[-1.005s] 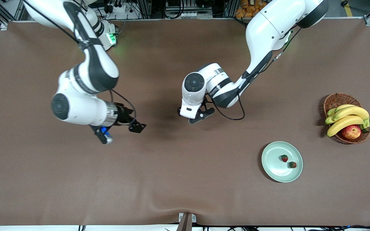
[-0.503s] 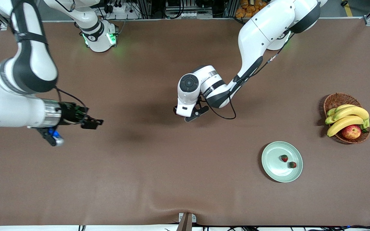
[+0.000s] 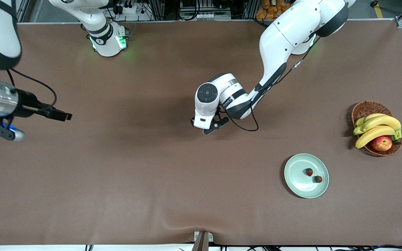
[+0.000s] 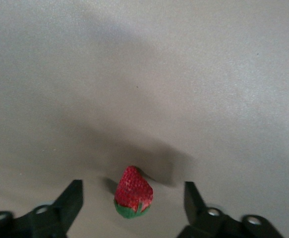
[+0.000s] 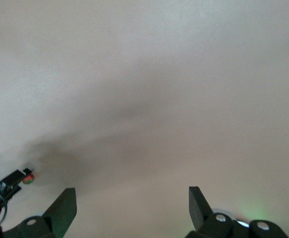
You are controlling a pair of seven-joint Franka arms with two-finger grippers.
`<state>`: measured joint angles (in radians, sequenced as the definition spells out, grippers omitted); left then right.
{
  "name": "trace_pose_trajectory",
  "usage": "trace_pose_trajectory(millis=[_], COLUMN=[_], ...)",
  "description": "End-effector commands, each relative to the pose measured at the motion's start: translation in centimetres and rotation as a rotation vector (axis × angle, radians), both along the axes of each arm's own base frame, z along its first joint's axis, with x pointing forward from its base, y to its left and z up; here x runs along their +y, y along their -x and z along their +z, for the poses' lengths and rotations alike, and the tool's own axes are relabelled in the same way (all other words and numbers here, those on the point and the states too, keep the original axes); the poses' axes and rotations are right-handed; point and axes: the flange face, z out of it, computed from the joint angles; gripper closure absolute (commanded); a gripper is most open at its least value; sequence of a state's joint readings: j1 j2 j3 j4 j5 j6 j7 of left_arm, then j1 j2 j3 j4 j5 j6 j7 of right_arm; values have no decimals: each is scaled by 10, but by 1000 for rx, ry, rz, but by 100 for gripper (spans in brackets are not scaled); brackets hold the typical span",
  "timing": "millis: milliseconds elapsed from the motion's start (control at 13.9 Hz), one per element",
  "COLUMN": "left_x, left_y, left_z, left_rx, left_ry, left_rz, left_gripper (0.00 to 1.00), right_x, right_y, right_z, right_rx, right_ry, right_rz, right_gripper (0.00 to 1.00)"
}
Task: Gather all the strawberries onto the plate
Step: 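Retract the right arm while the left gripper reaches the strawberry, then grasp the strawberry with the left gripper and drop it on the plate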
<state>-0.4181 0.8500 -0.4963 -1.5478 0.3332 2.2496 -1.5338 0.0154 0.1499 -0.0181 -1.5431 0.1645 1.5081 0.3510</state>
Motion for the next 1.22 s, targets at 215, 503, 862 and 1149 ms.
trace_pose_trajectory(millis=[215,503,862,1149], left_x=[-6,3,134,247], left_y=[5,-12,-130,-199], left_z=[-8,11,65,72], left_rx=[-9,-35,-129,-209], left_ry=[-4,5,14,-32], left_rz=[-10,12,50,-88], left_gripper=[100,100,100,100], right_x=[-18,-38,-48,-44], right_y=[65,52,41,36], right_z=[59,76,91,96], right_rx=[-107,-186,-228,-230], right_ry=[75,78,86,88], right_rz=[123,98,84,93], right_gripper=[0,0,0,0])
